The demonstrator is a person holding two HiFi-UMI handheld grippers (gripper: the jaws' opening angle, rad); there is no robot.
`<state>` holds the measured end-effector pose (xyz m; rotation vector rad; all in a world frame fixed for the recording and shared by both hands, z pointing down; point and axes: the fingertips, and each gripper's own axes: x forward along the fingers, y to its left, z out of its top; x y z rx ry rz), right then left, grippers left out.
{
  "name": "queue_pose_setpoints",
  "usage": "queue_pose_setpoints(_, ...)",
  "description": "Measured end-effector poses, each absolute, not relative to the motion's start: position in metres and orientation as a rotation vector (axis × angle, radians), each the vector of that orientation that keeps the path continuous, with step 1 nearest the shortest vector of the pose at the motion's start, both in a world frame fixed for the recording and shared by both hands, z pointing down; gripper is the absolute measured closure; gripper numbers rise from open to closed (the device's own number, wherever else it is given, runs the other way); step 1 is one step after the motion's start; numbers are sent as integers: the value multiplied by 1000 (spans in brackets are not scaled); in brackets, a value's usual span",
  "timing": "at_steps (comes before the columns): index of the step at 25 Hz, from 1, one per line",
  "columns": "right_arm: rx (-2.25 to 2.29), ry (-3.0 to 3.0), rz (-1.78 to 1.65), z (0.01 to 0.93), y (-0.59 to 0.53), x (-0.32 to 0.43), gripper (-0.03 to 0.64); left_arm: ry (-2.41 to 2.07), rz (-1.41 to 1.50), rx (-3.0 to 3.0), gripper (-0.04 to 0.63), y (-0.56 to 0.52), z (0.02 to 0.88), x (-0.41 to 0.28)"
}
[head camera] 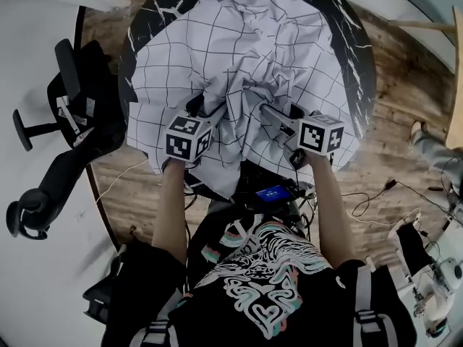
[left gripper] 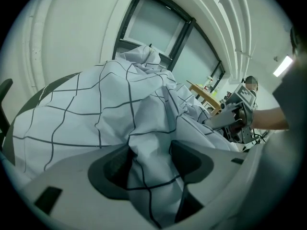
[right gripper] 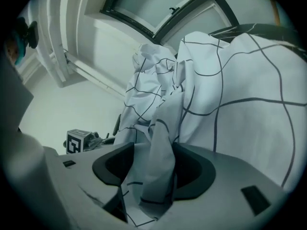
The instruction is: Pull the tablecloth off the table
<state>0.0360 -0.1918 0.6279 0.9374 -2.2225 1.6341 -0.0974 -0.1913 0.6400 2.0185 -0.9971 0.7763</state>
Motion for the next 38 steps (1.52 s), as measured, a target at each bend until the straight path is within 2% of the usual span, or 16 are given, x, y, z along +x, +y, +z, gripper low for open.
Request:
queue_pose_setpoints(14,916,-2233,1614,630,-189,15,393,-950,723,2020,377,-190,640,-72)
queue_pose_setpoints(25,966,-2213,1488,636,-186,11,474,-1032,763,2064,393,-188,642,-58)
queue_pose_setpoints(30,974,-2195,1470,638,-187,11,482,-1030,754,2061,400,-190,642,-57)
queue_pose_setpoints(33,987,-2187,1437,640,-188,9,484,-1045,786,2076,421,-190,643,-56)
queue_pose_setpoints(38,1029,-2182,1346,643,-187,10,529,-1024,766,2069,458,-190,644,-51)
